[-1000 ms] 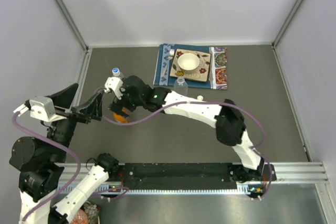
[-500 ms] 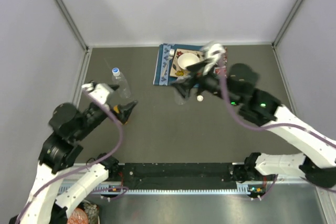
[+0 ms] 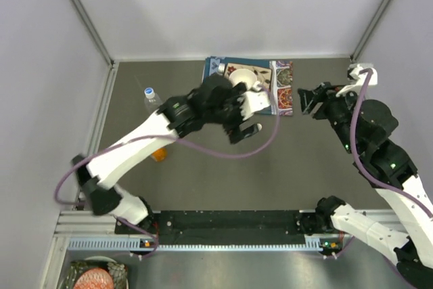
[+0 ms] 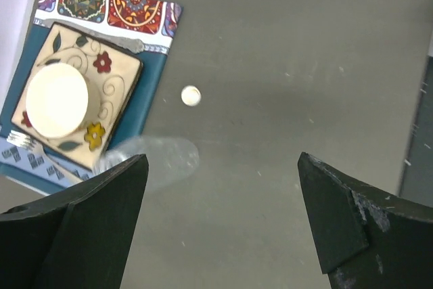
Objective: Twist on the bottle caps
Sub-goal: Adjust the bottle cap at the center of the board.
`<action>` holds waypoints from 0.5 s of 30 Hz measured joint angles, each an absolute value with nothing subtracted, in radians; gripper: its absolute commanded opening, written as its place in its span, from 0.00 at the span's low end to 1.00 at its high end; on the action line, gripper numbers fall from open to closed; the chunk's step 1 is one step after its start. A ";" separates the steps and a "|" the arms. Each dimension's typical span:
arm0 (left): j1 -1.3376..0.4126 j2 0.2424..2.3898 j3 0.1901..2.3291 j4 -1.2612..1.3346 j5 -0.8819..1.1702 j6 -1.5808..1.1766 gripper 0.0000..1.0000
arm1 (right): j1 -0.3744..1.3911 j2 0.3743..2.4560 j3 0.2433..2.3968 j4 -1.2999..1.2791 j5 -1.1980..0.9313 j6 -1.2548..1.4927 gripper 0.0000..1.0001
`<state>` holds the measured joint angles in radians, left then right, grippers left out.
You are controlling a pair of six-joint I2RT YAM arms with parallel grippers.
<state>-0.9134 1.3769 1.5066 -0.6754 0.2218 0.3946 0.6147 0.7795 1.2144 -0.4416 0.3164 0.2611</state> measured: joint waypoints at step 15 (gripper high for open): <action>-0.910 2.191 2.122 -0.776 0.110 0.452 0.45 | 0.565 0.571 1.051 -0.456 0.700 0.295 0.51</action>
